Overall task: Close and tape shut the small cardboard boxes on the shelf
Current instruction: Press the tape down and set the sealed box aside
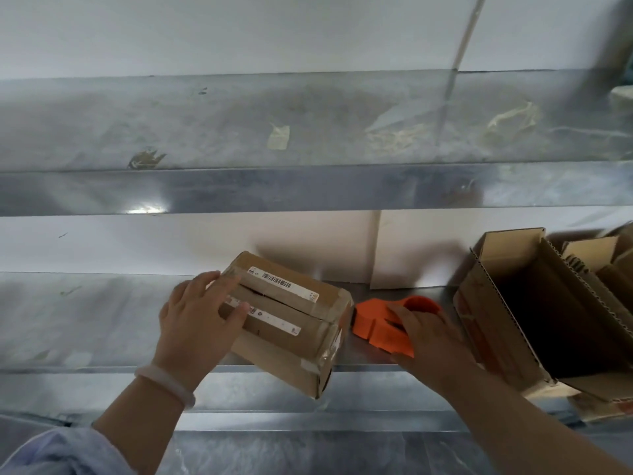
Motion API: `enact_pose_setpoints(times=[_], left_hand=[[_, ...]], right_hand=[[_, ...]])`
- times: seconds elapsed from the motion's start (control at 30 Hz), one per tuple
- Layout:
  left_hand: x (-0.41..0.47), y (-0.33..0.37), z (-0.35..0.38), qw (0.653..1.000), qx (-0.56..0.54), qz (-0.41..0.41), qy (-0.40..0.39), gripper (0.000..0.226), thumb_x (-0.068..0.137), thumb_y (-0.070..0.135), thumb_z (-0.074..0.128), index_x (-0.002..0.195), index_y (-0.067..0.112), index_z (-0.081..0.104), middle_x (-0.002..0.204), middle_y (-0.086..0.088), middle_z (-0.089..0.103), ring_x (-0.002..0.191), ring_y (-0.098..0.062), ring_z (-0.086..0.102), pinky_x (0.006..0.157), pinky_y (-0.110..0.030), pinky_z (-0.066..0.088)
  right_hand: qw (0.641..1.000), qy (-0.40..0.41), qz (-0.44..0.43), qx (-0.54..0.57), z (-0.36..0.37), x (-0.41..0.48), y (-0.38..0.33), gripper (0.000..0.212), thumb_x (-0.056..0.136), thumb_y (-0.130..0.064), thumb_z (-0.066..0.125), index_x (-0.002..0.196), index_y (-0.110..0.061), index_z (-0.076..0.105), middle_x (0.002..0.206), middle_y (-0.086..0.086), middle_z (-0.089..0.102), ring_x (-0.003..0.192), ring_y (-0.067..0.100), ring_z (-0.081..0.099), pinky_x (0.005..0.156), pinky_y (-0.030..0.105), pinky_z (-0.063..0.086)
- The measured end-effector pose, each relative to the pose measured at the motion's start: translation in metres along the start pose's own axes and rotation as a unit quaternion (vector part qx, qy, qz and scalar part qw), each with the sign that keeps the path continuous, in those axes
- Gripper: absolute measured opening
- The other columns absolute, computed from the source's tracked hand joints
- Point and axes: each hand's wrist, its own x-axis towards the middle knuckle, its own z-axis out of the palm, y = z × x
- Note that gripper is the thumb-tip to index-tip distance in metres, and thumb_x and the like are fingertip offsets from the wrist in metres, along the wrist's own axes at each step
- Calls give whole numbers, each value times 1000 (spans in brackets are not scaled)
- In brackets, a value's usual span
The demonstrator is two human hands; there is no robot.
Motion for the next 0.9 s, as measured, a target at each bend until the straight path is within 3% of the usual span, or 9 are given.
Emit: enact_pose_setpoints(times=[0.23, 0.3, 0.4, 0.47, 0.53, 0.6, 0.7, 0.8, 0.9], left_hand=[[8, -9, 8, 997, -26, -11, -77, 63, 91, 47, 58, 148, 34, 37, 157, 2, 31, 144, -24, 23, 117, -47, 23], [5, -8, 10, 998, -38, -14, -51, 62, 91, 46, 59, 148, 31, 39, 156, 0, 34, 144, -25, 26, 116, -49, 24], [-9, 2, 11, 995, -75, 45, 38, 56, 91, 50, 53, 139, 21, 52, 145, -2, 49, 135, -26, 40, 110, -50, 33], [-27, 20, 15, 986, -102, 106, 79, 58, 89, 56, 45, 131, 19, 59, 136, 1, 55, 128, -24, 47, 107, -45, 34], [-46, 42, 26, 980, -99, 158, 68, 60, 91, 64, 40, 130, 23, 59, 134, 5, 56, 127, -19, 47, 110, -46, 31], [-58, 56, 40, 976, -80, 195, 53, 57, 90, 66, 41, 128, 28, 61, 132, 7, 58, 126, -17, 49, 111, -51, 33], [-63, 50, 52, 967, -59, 237, 68, 40, 85, 55, 58, 117, 34, 69, 123, 9, 64, 120, -18, 57, 103, -58, 40], [-66, 30, 51, 960, -75, 249, 107, 30, 81, 45, 64, 107, 33, 75, 121, 7, 66, 121, -21, 58, 106, -57, 38], [-78, 14, 49, 967, -124, 186, 121, 38, 80, 39, 60, 117, 32, 68, 142, -2, 53, 137, -28, 43, 109, -58, 36]], right_hand=[[1000, 13, -6, 24, 5, -2, 8, 86, 78, -56, 68, 150, -26, 31, 140, -4, 50, 128, 17, 47, 112, 35, 33], [998, 40, 7, 50, 2, -6, 6, 82, 79, -53, 70, 149, -25, 36, 141, -2, 49, 129, 19, 45, 109, 37, 38], [984, 148, -8, 100, -6, -10, -12, 60, 90, -41, 62, 144, -23, 45, 137, -1, 52, 127, 19, 48, 105, 40, 44], [969, 180, -3, 170, -22, -7, -35, 52, 95, -33, 57, 145, -25, 44, 142, -9, 47, 131, 7, 39, 109, 27, 34], [966, 140, -21, 215, -37, 1, -59, 52, 100, -36, 46, 150, -31, 33, 146, -22, 31, 135, -7, 22, 109, 12, 15], [964, 86, -47, 247, -42, 11, -77, 55, 102, -41, 38, 153, -33, 23, 152, -23, 22, 141, -5, 15, 113, 15, 11], [955, 40, -50, 288, -39, 17, -91, 53, 101, -39, 44, 151, -29, 30, 152, -13, 35, 139, 1, 29, 117, 24, 23], [947, 43, -50, 315, -32, 9, -100, 44, 92, -43, 59, 134, -32, 50, 130, -20, 50, 122, -3, 43, 108, 32, 39], [934, 42, -25, 354, -23, 1, -116, 47, 81, -46, 69, 123, -43, 48, 116, -32, 42, 112, -4, 45, 102, 27, 43]])
